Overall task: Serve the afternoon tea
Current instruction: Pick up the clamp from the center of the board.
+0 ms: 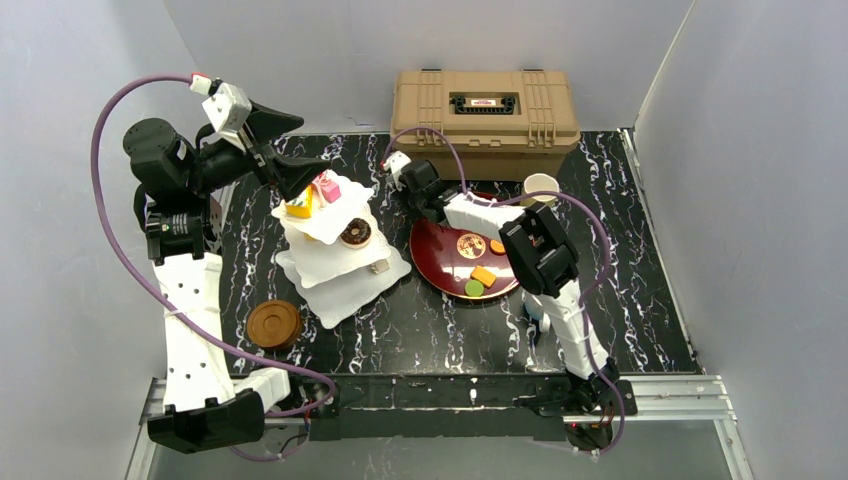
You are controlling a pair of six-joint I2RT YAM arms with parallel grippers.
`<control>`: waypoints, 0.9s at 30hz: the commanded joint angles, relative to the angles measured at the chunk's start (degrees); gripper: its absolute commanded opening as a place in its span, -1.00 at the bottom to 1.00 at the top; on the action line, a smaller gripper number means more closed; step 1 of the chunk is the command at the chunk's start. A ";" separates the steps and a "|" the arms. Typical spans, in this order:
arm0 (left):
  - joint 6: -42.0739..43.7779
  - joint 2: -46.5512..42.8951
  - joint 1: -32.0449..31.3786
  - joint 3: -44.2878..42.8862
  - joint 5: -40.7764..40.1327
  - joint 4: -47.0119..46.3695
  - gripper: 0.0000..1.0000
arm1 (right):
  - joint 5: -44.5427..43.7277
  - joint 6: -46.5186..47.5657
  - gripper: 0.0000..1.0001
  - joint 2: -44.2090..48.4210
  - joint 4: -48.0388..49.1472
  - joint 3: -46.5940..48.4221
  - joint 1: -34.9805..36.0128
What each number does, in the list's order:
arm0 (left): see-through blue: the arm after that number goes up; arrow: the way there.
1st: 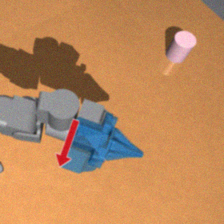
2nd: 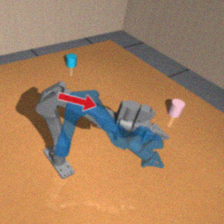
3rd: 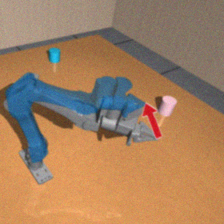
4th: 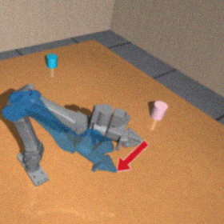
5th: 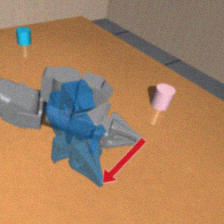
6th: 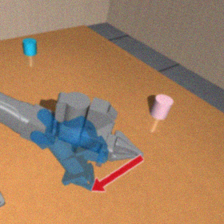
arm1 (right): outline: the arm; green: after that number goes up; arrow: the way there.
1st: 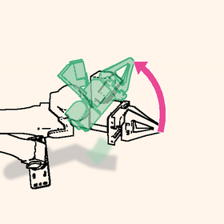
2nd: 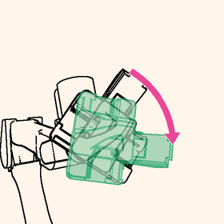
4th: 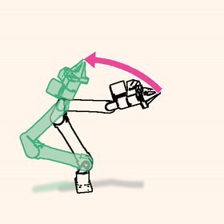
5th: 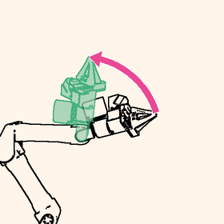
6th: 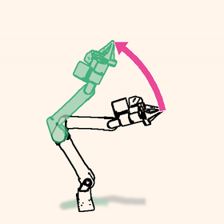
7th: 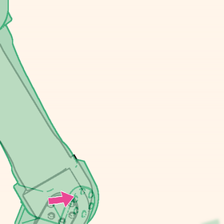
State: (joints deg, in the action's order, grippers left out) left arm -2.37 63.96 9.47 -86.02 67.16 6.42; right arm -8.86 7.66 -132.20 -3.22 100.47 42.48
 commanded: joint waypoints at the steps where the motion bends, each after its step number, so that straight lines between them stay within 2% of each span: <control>1: -2.26 -1.16 0.01 -1.78 1.50 -2.66 0.96 | -2.55 -0.95 -0.87 8.77 8.52 -3.02 0.41; 4: -3.61 -1.60 0.02 -1.70 1.56 -4.04 0.96 | -3.70 -0.28 -0.97 14.77 11.89 -6.84 0.41; 10: -4.77 -3.36 0.01 -1.38 2.95 -4.52 0.96 | -4.73 -0.90 -0.97 28.25 20.81 -17.84 0.41; 16: -10.61 -6.46 -1.41 3.29 8.44 -6.06 0.96 | -1.86 -12.24 -0.97 47.51 36.95 -33.81 0.41; 22: -10.57 -12.18 -5.09 8.81 8.40 -7.56 0.96 | -1.56 -17.09 -0.97 57.43 30.74 -33.99 0.41; 24: -11.42 -13.04 -5.99 10.10 8.34 -7.57 0.96 | -1.14 -19.44 -0.97 61.14 31.82 -35.98 0.41; 27: -13.03 -13.70 -9.65 12.28 8.20 -7.60 0.96 | 1.68 -27.90 -0.97 65.90 37.71 -38.84 0.41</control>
State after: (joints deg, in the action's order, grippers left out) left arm -12.67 51.33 3.38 -75.92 74.17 -0.10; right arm -10.24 -10.07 -71.09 26.11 64.49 42.78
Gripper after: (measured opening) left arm 0.981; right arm 0.088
